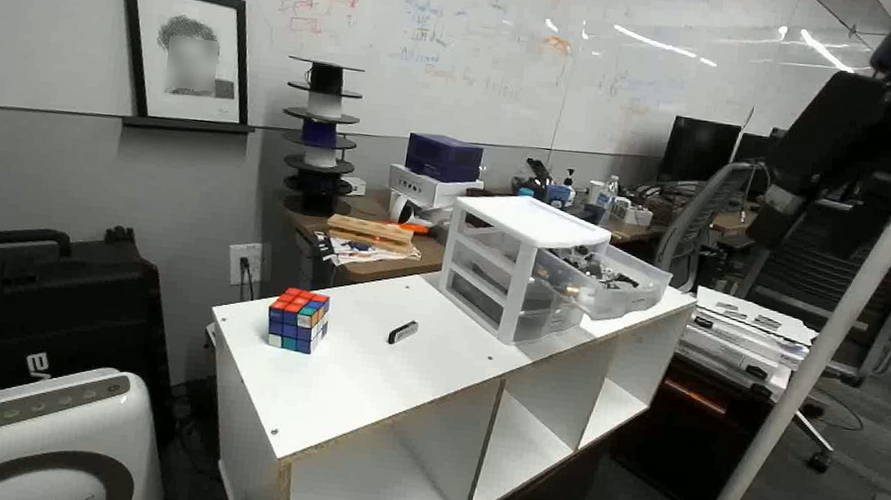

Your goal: Put the black object and the tissue into the drawer then close it.

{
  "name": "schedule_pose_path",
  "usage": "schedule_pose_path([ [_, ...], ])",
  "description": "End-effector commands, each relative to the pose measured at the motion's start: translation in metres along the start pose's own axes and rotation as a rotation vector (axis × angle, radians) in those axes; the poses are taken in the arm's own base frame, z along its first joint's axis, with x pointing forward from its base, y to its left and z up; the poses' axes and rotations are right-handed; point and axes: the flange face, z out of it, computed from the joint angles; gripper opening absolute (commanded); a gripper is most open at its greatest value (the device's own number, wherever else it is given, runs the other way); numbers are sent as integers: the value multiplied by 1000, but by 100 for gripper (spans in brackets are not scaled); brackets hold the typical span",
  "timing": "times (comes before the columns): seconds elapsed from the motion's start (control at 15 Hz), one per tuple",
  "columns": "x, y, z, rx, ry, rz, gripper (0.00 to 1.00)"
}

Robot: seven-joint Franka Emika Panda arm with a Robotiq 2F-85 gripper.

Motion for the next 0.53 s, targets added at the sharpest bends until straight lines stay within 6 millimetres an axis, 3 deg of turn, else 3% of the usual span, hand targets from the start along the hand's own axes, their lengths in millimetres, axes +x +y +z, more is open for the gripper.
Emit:
schedule_pose_path([
  [0.0,1,-1,-2,2,2,0,100],
  [0.47,1,-1,-6,7,12,-1,100],
])
